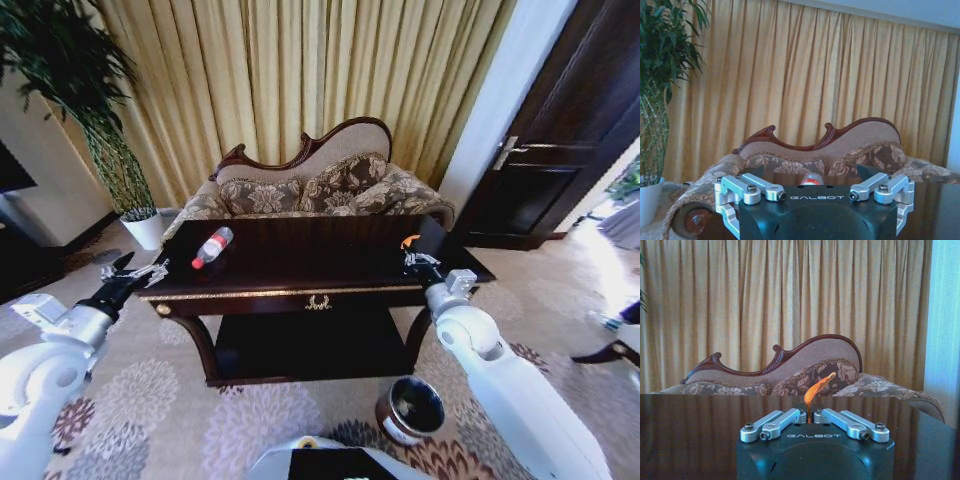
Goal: Move to the front of the table and place the trash on the table into the trash bin.
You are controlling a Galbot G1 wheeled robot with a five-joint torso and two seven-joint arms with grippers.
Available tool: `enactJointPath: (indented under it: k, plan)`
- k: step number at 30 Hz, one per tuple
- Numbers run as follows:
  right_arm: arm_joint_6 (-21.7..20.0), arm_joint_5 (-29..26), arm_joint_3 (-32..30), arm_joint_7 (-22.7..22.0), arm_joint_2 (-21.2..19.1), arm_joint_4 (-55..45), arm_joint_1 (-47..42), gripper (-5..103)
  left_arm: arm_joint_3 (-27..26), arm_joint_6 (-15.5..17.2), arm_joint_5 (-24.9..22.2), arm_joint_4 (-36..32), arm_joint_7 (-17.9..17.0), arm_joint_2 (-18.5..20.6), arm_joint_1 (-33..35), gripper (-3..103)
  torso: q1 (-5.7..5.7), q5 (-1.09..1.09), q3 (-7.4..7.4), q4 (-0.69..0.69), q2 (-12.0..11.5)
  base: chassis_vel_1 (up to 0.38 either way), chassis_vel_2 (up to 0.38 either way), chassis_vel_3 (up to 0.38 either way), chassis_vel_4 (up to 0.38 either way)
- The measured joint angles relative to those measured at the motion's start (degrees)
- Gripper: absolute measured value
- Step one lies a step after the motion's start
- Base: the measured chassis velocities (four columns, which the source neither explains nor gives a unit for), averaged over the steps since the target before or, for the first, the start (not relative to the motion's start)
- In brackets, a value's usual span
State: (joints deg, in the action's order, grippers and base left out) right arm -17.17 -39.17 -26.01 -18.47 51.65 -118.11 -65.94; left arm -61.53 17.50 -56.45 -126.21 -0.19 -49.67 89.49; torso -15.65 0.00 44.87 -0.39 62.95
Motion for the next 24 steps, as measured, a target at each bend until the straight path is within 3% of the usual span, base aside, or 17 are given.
enactJointPath:
  k: [9,13,24]
  plan:
    - [1.0,2.2,0.9,1.2,1.1,1.7,-0.7,2,0.2,-0.1,0.2,-0.2,0.0,-0.4,0.2,100,0.03,0.01,-0.01,-0.02,0.0,0.314,-0.317,-0.323,0.304]
    - [-1.4,3.2,0.9,2.9,2.4,3.9,-3.0,2,0.3,-0.1,0.4,-0.4,0.0,-0.7,0.3,100,0.07,-0.01,-0.03,-0.01,0.1,0.193,-0.22,-0.228,0.225]
    - [-1.7,9.5,1.2,6.9,7.6,25.6,-2.4,2,0.7,-0.2,1.1,-1.1,0.2,-1.6,0.9,100,-0.08,0.01,0.05,-0.03,0.0,-0.006,0.006,-0.002,-0.001]
